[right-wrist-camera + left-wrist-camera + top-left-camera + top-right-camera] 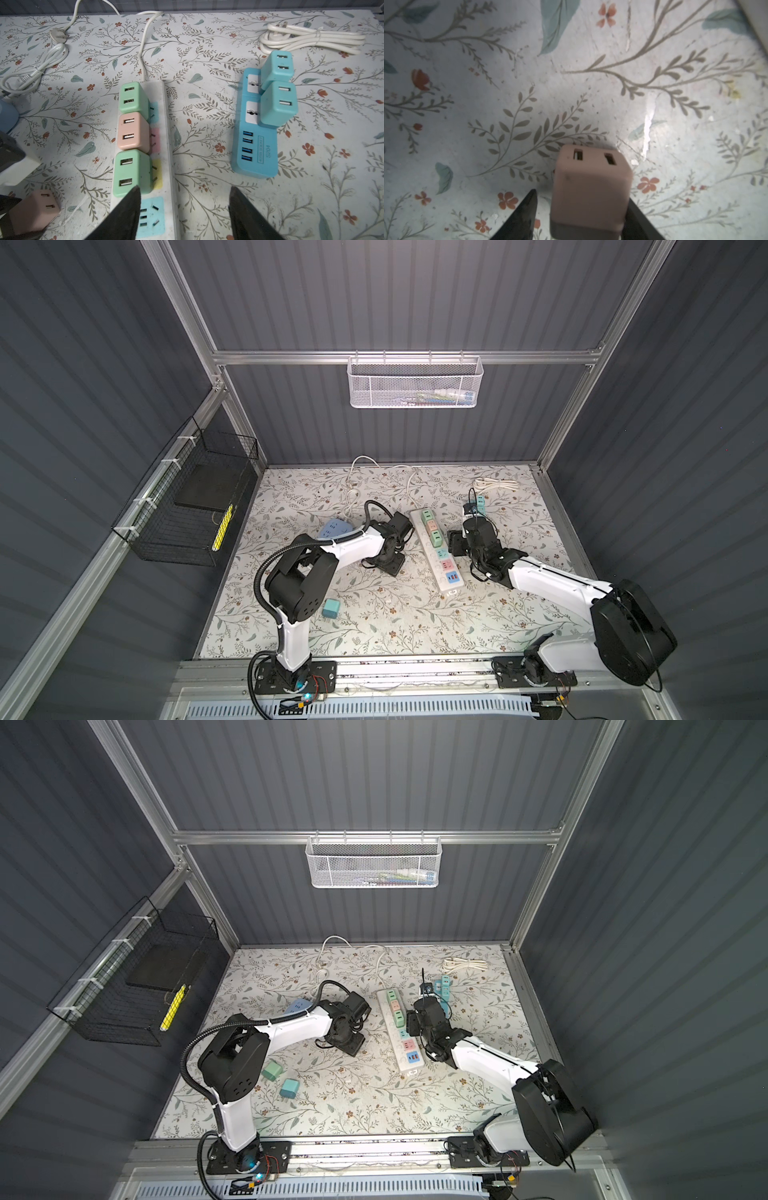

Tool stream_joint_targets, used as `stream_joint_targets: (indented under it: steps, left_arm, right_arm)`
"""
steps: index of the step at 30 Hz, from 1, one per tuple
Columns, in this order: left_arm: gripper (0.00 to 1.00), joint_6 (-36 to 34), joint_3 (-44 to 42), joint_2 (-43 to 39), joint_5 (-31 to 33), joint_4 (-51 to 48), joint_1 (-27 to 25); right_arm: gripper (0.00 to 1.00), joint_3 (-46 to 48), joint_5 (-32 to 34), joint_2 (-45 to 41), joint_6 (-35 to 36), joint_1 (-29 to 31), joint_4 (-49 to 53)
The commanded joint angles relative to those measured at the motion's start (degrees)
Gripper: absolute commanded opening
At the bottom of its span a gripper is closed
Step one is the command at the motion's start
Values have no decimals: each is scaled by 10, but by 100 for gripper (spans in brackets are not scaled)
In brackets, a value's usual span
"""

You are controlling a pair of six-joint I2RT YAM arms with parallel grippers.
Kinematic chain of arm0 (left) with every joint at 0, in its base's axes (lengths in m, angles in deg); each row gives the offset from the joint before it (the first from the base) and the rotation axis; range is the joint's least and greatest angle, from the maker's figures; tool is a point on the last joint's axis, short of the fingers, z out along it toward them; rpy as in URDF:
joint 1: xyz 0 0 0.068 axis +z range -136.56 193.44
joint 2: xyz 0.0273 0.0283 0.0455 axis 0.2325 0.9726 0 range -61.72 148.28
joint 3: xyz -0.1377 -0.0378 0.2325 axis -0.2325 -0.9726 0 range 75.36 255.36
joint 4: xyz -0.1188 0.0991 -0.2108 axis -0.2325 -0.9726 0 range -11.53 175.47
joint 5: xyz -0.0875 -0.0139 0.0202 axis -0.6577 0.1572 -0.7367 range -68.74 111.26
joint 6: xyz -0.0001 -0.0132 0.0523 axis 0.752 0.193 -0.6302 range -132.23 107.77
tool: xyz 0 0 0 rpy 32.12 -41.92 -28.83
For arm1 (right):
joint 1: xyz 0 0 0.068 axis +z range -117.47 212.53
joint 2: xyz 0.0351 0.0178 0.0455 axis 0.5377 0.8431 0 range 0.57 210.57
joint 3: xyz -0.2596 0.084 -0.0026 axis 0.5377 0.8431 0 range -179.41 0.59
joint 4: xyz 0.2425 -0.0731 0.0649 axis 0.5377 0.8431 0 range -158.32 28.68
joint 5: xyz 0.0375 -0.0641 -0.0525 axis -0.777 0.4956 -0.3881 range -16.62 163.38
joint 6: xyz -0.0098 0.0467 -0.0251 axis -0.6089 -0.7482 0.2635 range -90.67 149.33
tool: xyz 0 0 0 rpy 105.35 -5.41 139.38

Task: Insert the plug
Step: 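Lower the left gripper onto the loose pink charger cube and close it, then lift the pink charger with the left gripper toward the right gripper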

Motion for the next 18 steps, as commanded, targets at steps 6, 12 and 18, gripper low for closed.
stream_joint_targets:
  steps: [6,12,18]
  left_arm:
    - [62,-22,24,22,-9,-16,-2]
    - [58,-26,36,32,-17,-11,-2]
    - [43,-24,24,28,-14,-16,-2]
  right_arm:
    - [68,2,4,-9,2,-2,-2]
    - [68,3,5,-13,3,-2,-1]
    - [68,3,5,-13,3,-2,-2]
